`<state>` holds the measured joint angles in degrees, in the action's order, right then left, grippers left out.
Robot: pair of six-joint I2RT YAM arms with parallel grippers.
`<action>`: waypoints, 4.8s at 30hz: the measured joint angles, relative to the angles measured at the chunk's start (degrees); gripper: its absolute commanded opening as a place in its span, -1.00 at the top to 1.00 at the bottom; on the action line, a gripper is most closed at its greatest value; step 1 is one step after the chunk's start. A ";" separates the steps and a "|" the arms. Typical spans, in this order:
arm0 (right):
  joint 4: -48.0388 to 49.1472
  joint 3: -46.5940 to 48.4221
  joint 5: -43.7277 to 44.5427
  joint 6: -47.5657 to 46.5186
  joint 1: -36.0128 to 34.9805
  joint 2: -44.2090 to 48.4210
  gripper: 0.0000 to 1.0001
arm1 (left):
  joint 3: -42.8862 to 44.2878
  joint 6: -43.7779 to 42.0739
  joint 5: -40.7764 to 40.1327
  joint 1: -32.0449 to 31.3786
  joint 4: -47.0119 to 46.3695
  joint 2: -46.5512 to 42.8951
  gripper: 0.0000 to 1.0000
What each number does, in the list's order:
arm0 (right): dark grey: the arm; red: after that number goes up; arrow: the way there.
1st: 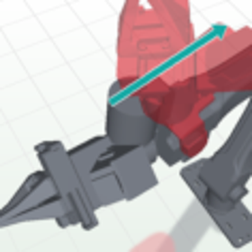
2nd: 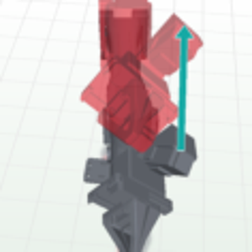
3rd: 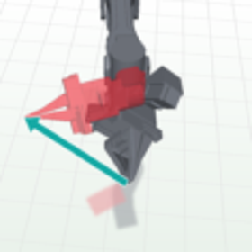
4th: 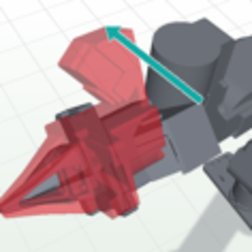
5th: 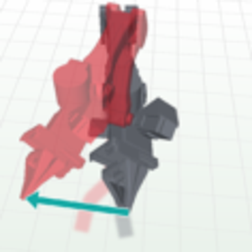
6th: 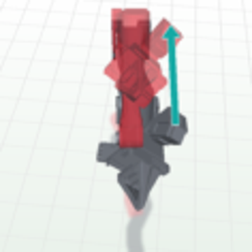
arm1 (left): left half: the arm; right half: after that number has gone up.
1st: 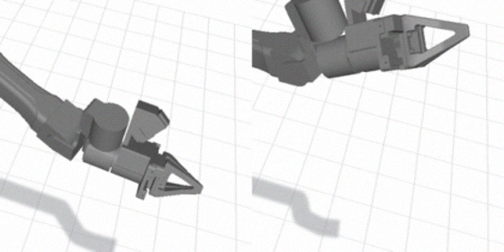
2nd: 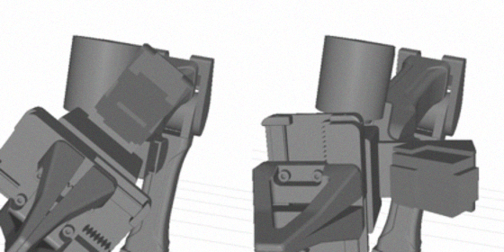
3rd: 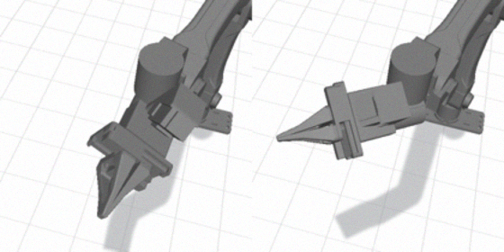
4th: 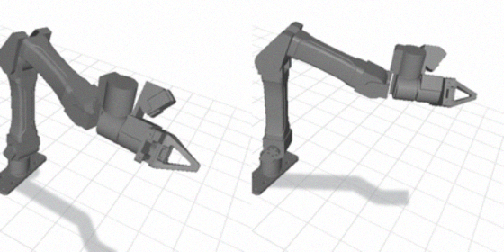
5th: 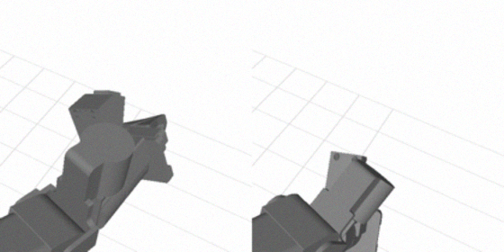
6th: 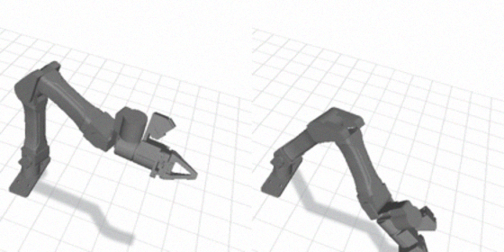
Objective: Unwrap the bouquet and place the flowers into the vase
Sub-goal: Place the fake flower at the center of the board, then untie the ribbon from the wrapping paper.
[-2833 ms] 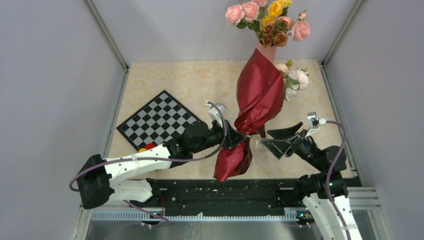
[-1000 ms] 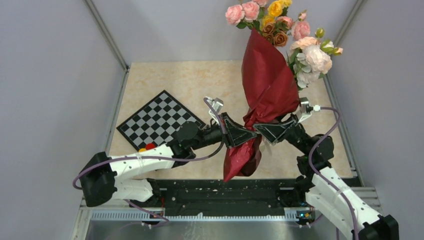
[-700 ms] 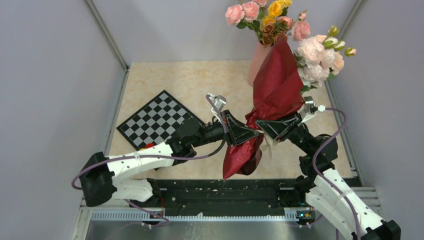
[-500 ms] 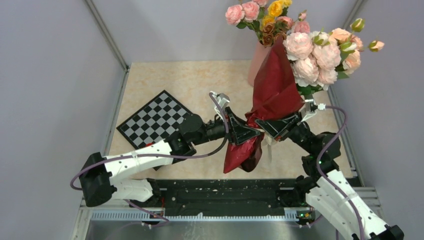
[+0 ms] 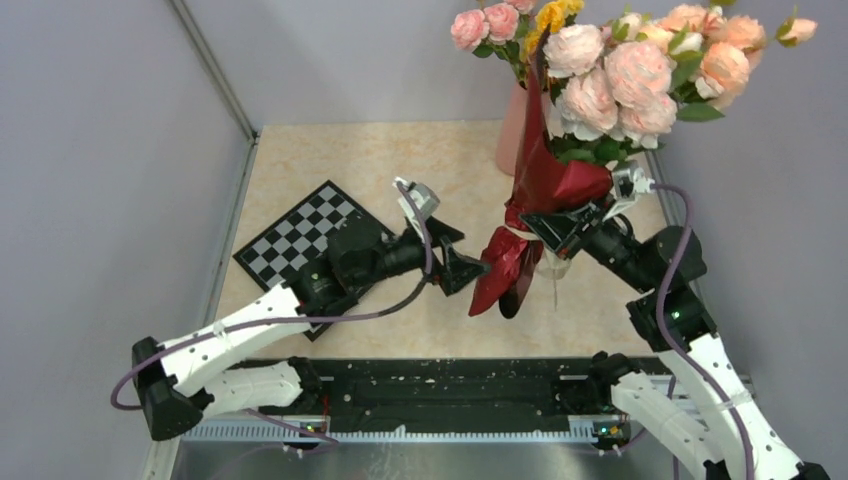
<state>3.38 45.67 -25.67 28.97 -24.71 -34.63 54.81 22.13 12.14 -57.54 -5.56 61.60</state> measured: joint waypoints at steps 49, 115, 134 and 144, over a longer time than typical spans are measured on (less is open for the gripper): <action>-41.11 36.87 34.25 -10.29 -26.71 -66.84 1.00 | -10.82 -9.84 -18.53 60.08 26.29 -21.00 -0.97; -26.84 6.58 31.78 1.62 -23.93 -36.98 -0.47 | -1.86 -12.28 3.58 60.19 19.39 -6.54 -0.97; -16.11 7.32 22.29 2.80 -12.48 -46.18 -0.41 | -4.61 -15.08 3.48 60.19 19.43 -7.82 -0.98; -14.78 7.76 18.67 3.17 -12.48 -48.59 -0.09 | -4.76 -14.99 3.52 60.19 19.30 -7.56 -0.98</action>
<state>-11.40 53.43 -7.01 32.14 -37.19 -83.22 50.04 7.14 15.66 2.66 13.74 54.04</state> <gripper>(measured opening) 0.616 0.986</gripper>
